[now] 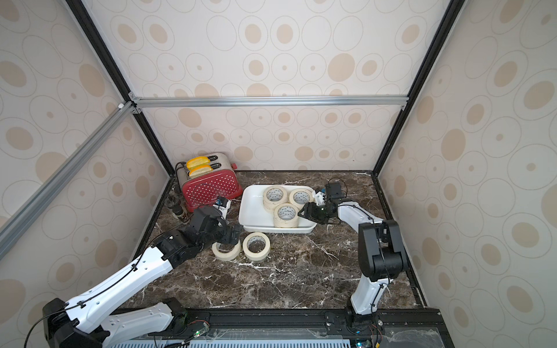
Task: Take out the art tape in the storage box
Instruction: Pick up the art tape from the storage box.
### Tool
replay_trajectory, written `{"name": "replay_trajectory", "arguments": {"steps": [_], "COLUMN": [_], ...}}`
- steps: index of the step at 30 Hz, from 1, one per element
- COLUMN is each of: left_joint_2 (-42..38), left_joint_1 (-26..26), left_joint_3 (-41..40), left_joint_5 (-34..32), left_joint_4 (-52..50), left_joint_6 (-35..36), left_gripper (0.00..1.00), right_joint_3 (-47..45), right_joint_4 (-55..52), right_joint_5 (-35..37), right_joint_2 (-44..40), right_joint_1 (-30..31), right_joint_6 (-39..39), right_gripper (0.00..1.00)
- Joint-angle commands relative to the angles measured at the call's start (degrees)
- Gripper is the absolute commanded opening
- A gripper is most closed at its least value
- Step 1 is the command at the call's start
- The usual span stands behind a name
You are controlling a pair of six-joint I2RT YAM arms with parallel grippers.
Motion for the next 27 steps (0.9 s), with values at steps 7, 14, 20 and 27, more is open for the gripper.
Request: {"name": "replay_trajectory", "arguments": {"steps": [7, 14, 20, 27], "left_joint_2": [-0.67, 0.73, 0.93, 1.65], "left_joint_1": [-0.42, -0.42, -0.42, -0.42], "left_joint_3": [-0.49, -0.23, -0.49, -0.49], "left_joint_5": [-0.11, 0.08, -0.18, -0.1], "left_joint_4": [-1.14, -1.05, -0.96, -0.96], "left_joint_6": [1.27, 1.41, 1.27, 1.27], "left_gripper": [0.99, 0.99, 0.99, 0.99], "right_joint_3": [4.2, 5.78, 6.76, 7.73], "right_joint_4": [2.34, 0.98, -0.93, -3.17], "right_joint_5": [-1.87, -0.09, 2.97, 4.53], "right_joint_2": [4.62, 6.04, 6.65, 6.92], "right_joint_1": [0.35, 3.76, 4.31, 4.51], "right_joint_6": [2.7, 2.24, 1.1, -0.05], "right_gripper": [0.64, 0.62, 0.54, 0.44]}}
